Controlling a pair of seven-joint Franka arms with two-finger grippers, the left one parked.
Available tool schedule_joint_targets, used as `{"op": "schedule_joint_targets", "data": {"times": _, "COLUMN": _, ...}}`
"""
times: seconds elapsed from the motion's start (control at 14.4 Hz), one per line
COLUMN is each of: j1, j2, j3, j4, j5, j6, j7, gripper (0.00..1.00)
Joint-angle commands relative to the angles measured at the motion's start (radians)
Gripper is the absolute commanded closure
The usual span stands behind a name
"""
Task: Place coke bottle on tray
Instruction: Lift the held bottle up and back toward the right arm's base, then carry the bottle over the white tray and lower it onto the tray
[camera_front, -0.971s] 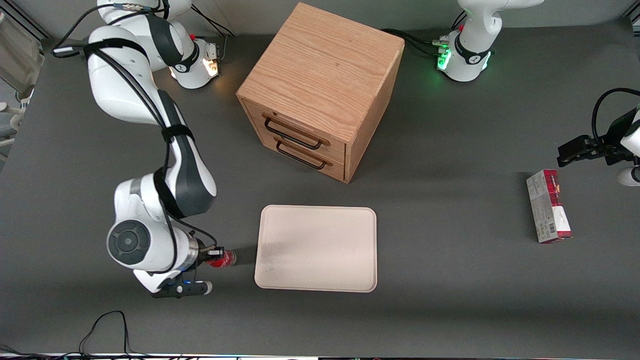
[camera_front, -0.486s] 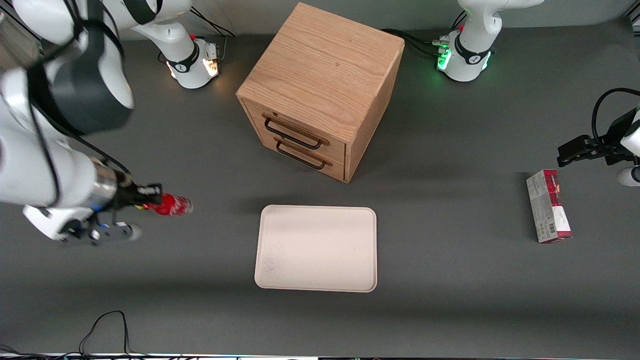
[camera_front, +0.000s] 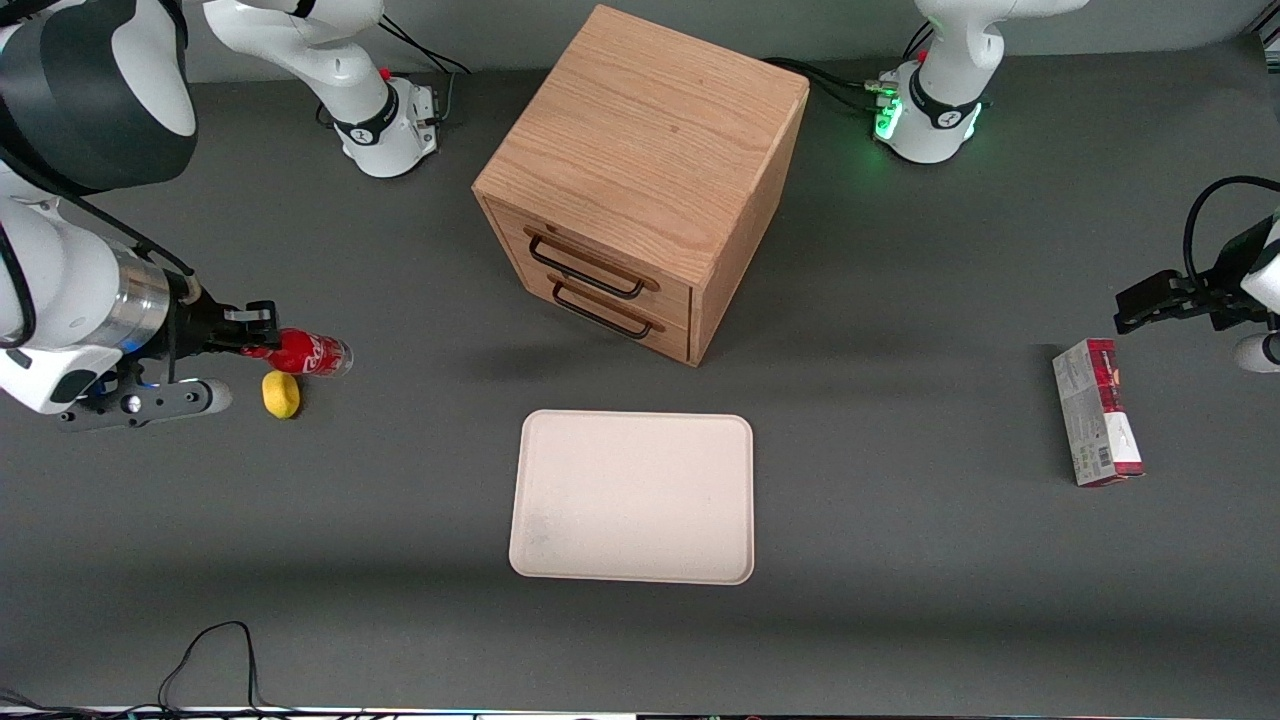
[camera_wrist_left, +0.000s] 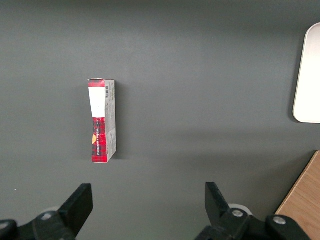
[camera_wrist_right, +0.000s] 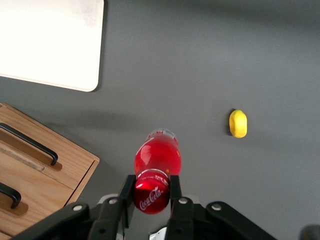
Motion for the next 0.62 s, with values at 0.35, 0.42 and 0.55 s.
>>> {"op": "schedule_joint_targets", "data": {"times": 0.35, "j1": 0.082, "j2": 0.156, "j3": 0.199, "j4": 0.087, "j5": -0.005, "j6": 0.177, "j7": 0.479, "gripper": 1.0}}
{"op": "schedule_joint_targets", "data": {"times": 0.42, "j1": 0.097, "j2": 0.179, "j3": 0.201, "j4": 0.102, "j5": -0.005, "j6": 0.209, "j7": 0.519, "gripper": 1.0}}
{"op": "schedule_joint_targets", "data": {"times": 0.55, "j1": 0.105, "j2": 0.199, "j3": 0.203, "j4": 0.11, "j5": -0.005, "j6": 0.249, "j7": 0.53, "gripper": 1.0}}
